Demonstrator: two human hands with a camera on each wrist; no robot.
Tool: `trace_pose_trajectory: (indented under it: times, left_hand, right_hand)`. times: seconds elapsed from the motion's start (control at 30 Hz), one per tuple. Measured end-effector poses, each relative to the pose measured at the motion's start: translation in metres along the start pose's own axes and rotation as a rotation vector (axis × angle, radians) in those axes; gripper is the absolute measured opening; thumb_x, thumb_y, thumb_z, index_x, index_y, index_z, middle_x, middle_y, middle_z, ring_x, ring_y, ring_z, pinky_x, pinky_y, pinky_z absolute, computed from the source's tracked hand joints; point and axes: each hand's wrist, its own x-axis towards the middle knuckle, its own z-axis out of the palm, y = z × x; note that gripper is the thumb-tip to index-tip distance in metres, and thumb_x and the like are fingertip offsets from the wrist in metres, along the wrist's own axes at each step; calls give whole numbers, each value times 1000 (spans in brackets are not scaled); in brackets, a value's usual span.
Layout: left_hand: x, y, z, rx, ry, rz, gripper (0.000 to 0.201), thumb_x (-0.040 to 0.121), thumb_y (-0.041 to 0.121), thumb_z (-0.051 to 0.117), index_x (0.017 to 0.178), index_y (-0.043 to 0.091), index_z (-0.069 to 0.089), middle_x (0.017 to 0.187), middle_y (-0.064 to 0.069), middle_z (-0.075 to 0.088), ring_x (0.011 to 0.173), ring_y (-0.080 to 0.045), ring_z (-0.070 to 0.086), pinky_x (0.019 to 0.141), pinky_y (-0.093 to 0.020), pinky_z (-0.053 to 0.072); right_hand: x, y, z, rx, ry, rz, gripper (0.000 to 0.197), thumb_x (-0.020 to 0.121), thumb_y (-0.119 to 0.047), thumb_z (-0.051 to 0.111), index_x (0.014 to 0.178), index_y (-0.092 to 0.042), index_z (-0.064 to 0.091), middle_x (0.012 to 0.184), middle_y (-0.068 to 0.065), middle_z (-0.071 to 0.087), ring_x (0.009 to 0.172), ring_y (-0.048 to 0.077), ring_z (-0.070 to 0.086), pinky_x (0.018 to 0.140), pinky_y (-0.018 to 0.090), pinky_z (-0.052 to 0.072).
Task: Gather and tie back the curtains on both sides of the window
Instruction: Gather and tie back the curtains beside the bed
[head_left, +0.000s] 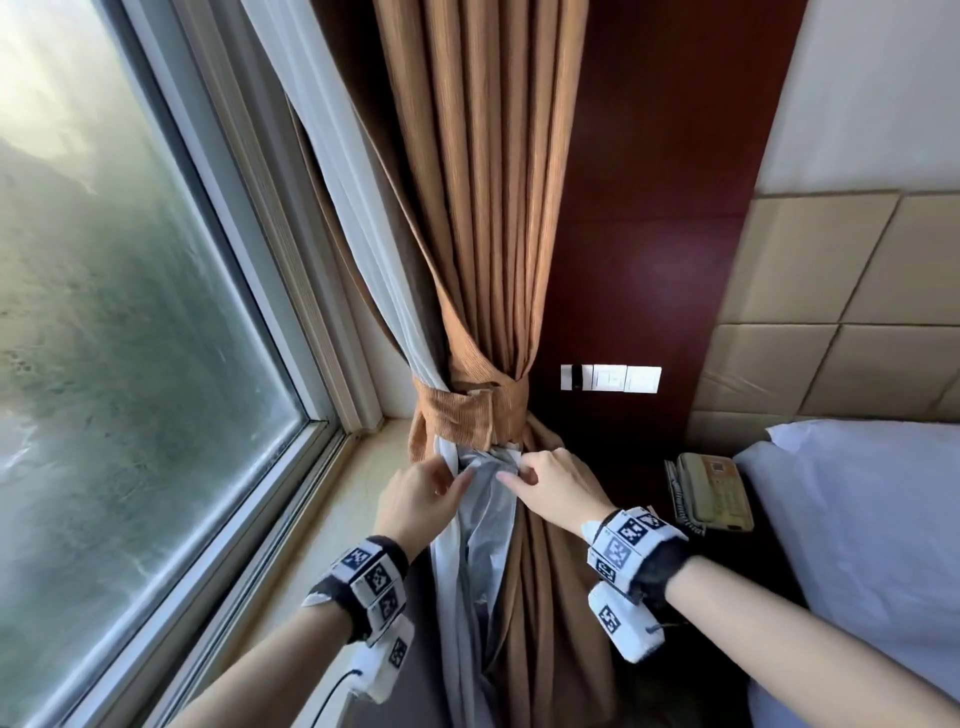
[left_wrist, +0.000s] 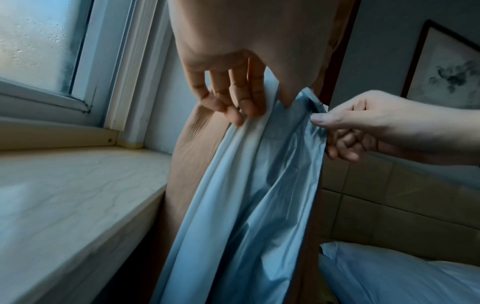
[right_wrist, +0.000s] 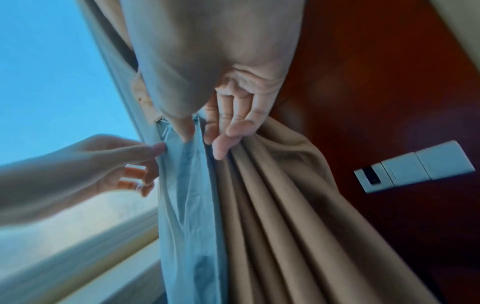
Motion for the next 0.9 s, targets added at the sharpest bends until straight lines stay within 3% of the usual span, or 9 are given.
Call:
trace_pose_trajectory:
  times: [0.1,0.23,0.33,0.47,0.57,0.63,0.73,0.8,0.9]
  left_hand:
    - [9,0,4,34,-6,-13,44,88,56,53,67,18,56,62,4,61,58,-14,58,51,-27,44]
    - [10,-4,5,-80,-48,88,32,94,29,52,67,11,51,60,-4,58,53,-22,54,51,-34,42]
    - [9,2,3,-105,-64,191,31,94,21,52,66,8,48,57,-3,54,52,-24,50,51,-31,38]
    - [10,14,10,-208,-85,231,28,94,15,50,67,8,47,57,-1,49,50,-14,41,49,-19,33]
    - [21,14,19,-193,-182,143,18,95,17,45,81,9,52,75,-8,60,67,-24,57,63,-37,48]
    - [24,14,21,-142,-268,125,12,96,21,46,97,11,52,95,-7,60,83,-28,59,73,-37,48]
    - [22,13,24,-50,-434,166,38,94,31,52,129,19,45,125,-1,51,112,-20,53,95,-32,43]
    - [22,15,27,28,-568,205,59,94,32,53,147,21,30,146,2,36,135,-17,36,110,-28,29]
    - [26,23,31,77,-576,244,44,91,28,55,134,18,50,138,2,44,128,-15,40,106,-24,29]
  right_hand:
    - [2,-9,-3,-58,28,-28,46,92,-50,50,62,-15,50,71,7,62,72,30,62,59,30,43]
    - [7,-16,3,-60,41,-42,39,93,-41,49,63,-16,49,71,8,64,75,30,63,60,29,42]
    - [18,-29,13,-127,79,-63,32,91,-36,44,81,-13,65,90,13,71,98,32,65,80,36,52]
    - [37,-36,17,-116,58,45,31,92,-30,44,96,-6,63,104,21,66,99,38,63,77,39,48]
    - [45,-24,15,-160,65,76,34,93,-34,44,102,-8,63,108,19,65,102,37,62,81,38,47]
    - [48,-11,8,-182,56,140,39,93,-44,45,102,-10,63,109,15,66,103,35,62,82,37,47]
    - [51,11,-4,-139,37,273,60,80,-74,49,82,-15,61,91,6,65,92,31,65,70,33,46]
    - [52,20,-8,-86,-2,301,62,75,-80,49,74,-18,52,85,4,62,87,30,65,64,31,41]
    - [43,24,-11,-32,-134,278,57,77,-75,52,84,-18,52,97,7,65,92,29,64,71,32,47]
